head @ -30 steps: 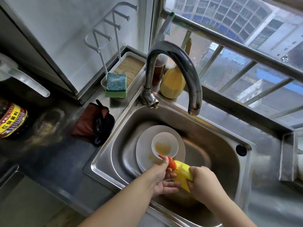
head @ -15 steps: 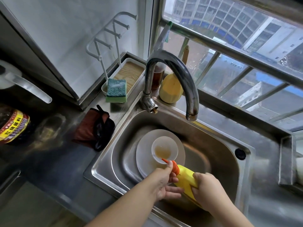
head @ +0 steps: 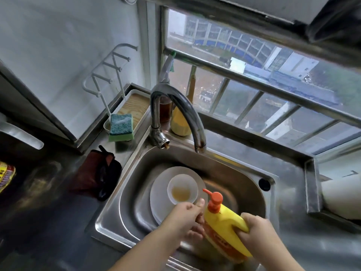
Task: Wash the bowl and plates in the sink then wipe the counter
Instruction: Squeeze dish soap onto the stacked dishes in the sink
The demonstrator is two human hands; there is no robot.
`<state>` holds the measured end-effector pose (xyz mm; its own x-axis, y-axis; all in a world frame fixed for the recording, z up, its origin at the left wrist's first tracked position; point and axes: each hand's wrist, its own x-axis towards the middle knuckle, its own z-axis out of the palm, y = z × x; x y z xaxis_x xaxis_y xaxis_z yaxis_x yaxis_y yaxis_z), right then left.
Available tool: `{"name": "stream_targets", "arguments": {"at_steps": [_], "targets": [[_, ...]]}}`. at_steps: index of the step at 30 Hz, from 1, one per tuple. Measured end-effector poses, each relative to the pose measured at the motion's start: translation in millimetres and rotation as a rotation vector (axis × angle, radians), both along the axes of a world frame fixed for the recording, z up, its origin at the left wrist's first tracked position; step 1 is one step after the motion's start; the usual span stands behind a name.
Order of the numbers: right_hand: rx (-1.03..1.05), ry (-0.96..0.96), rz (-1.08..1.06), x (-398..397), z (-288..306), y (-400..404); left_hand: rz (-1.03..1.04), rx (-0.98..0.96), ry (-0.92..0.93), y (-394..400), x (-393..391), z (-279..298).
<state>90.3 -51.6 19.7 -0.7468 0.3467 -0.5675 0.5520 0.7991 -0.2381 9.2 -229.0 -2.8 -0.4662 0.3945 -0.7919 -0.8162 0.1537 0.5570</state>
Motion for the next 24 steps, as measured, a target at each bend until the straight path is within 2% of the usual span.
{"name": "stream_targets", "arguments": {"at_steps": [2, 4, 6, 9, 12, 16, 21, 24], "targets": [[-0.040, 0.124, -0.101, -3, 26, 17, -0.120, -0.118, 0.229, -8, -11, 4], [-0.102, 0.260, -0.145, -16, 61, 33, -0.270, -0.302, 0.543, -20, -27, 8], [-0.184, 0.401, -0.139, -38, 92, 47, -0.337, -0.388, 0.707, -29, -42, 19], [-0.206, 0.558, -0.059, -81, 116, 62, -0.379, -0.418, 0.807, -40, -61, 36], [-0.189, 0.604, 0.010, -132, 116, 67, -0.442, -0.454, 0.894, -49, -74, 49], [-0.285, 0.640, 0.031, -181, 108, 58, -0.475, -0.522, 0.961, -60, -83, 57], [-0.039, 0.657, 0.232, -215, 116, 49, -0.466, -0.535, 0.955, -79, -85, 58], [0.061, 0.605, 0.220, -224, 115, 54, -0.451, -0.536, 0.935, -87, -85, 55]]}}
